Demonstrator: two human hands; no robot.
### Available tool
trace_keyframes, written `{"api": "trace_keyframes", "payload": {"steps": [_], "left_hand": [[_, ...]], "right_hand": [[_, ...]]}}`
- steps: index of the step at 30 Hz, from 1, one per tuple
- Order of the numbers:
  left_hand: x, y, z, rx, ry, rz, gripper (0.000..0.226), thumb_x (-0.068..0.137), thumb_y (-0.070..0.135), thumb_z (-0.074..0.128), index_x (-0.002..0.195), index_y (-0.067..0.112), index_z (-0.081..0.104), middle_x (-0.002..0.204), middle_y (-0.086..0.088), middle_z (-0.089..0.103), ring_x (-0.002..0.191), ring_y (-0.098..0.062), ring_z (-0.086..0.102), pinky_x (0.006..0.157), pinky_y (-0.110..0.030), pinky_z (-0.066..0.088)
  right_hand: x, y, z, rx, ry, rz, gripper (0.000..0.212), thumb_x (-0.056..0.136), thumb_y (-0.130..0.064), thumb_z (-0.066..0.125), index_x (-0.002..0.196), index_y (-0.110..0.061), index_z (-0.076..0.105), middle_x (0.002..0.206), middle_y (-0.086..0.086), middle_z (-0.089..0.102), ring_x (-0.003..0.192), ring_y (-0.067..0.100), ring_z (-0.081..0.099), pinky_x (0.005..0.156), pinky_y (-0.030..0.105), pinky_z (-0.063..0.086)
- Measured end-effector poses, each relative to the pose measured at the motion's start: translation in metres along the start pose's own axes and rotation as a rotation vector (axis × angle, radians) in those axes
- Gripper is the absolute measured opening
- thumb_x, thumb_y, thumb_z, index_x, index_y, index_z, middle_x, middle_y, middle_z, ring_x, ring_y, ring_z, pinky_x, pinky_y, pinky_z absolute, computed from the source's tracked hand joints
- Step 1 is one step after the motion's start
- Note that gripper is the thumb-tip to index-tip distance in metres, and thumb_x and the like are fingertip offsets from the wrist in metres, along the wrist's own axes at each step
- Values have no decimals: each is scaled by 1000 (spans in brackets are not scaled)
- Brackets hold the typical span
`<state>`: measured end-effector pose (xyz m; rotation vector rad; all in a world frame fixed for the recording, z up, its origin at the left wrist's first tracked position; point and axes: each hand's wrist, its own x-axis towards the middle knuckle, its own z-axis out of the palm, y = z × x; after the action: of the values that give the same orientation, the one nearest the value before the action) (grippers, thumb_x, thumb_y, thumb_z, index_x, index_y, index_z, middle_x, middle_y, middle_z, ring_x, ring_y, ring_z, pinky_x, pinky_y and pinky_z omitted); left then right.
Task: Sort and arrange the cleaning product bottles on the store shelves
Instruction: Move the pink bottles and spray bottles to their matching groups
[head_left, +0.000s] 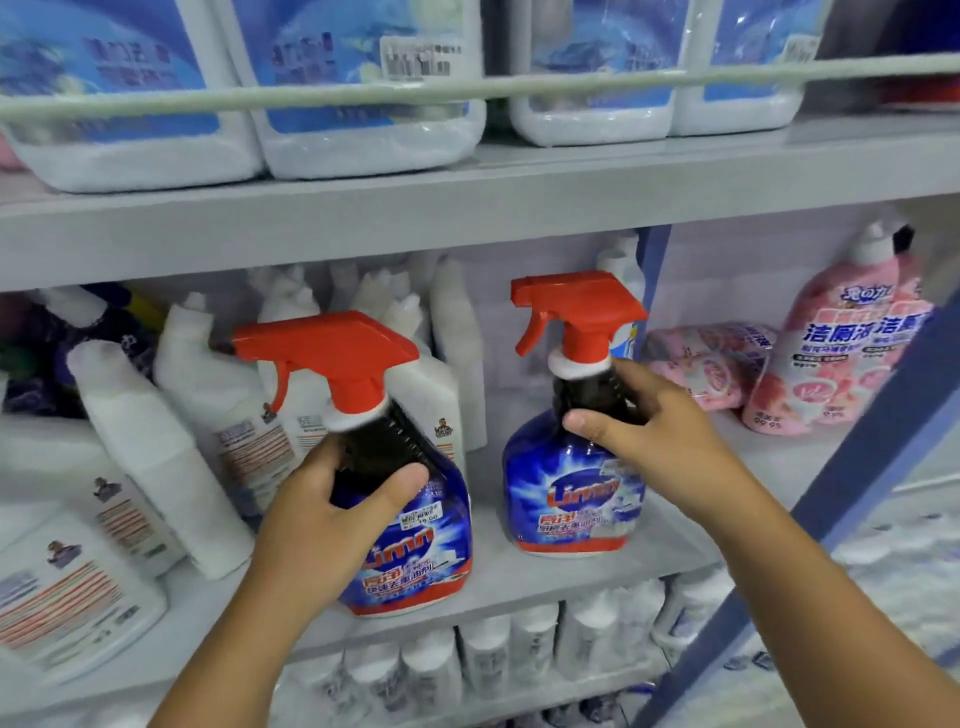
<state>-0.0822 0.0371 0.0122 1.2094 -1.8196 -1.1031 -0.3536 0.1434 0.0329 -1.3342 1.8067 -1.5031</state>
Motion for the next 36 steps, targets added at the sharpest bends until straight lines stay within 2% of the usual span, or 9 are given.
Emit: {"api": "trace_keyframes", "payload": {"steps": [3, 7, 10, 13, 17, 20, 26, 31, 36], "left_hand": [[-8, 8, 15, -56, -1, -34, 44, 54, 73, 84, 90, 53, 68, 87, 21, 77, 81, -6, 75, 73, -33, 57], [-23, 27, 43, -124, 82, -66, 21, 74, 40, 80, 93, 36, 72, 87, 14, 78, 78, -7, 76, 73, -38, 60], [-38, 35, 56, -158, 203, -74, 14, 81, 25, 82, 92, 30, 74, 86, 11, 79, 77, -7, 75, 73, -34, 55], [-59, 43, 64, -178, 292, -95, 19, 81, 25, 84, 87, 41, 75, 88, 9, 79, 83, -13, 76, 78, -38, 58], [-95, 58, 71, -164, 343, -91, 22, 76, 35, 88, 93, 36, 76, 92, 9, 79, 88, -14, 76, 87, -47, 60], [-126, 71, 70, -188, 346, -89, 43, 65, 49, 88, 100, 29, 75, 96, 6, 80, 90, -19, 77, 89, -54, 60], [-195, 86, 69, -203, 309, -30, 31, 64, 45, 92, 89, 46, 73, 88, 10, 79, 84, -19, 77, 84, -53, 60], [-240, 84, 99, -255, 267, -34, 13, 79, 25, 84, 85, 30, 73, 77, 16, 77, 68, 0, 72, 67, -31, 50], [-253, 106, 149, -227, 114, -32, 15, 78, 30, 84, 89, 33, 74, 83, 16, 78, 74, -3, 73, 73, -35, 54]], "right_hand": [[-6, 16, -4, 71, -42, 10, 40, 77, -34, 87, 113, -35, 69, 108, -12, 76, 101, 4, 70, 87, 24, 54], [-8, 25, -9, 118, -68, 0, 34, 83, -22, 82, 114, -30, 70, 106, -14, 75, 101, 3, 69, 87, 23, 54], [-12, 24, -17, 185, -84, 5, 27, 84, -22, 82, 106, -34, 71, 100, -9, 77, 95, 9, 73, 85, 33, 60], [-21, 23, -27, 233, -83, -1, 24, 81, -27, 84, 102, -33, 72, 97, -4, 77, 93, 17, 75, 86, 49, 61], [-47, 11, -41, 274, -88, -22, 22, 82, -23, 83, 100, -28, 73, 94, -2, 77, 90, 18, 75, 85, 49, 61], [-75, -1, -58, 307, -116, -12, 22, 83, -25, 81, 101, -34, 72, 95, -5, 78, 87, 13, 76, 80, 41, 63], [-154, -16, -104, 231, -32, 28, 23, 82, -25, 81, 96, -41, 74, 91, -6, 78, 84, 15, 76, 77, 41, 61], [-203, -14, -151, 212, 45, 87, 18, 83, -19, 78, 98, -29, 76, 89, 1, 79, 83, 23, 77, 74, 41, 60], [-233, -11, -207, 201, 165, 108, 19, 85, -19, 77, 101, -28, 75, 90, 0, 79, 84, 22, 76, 75, 39, 60]]}}
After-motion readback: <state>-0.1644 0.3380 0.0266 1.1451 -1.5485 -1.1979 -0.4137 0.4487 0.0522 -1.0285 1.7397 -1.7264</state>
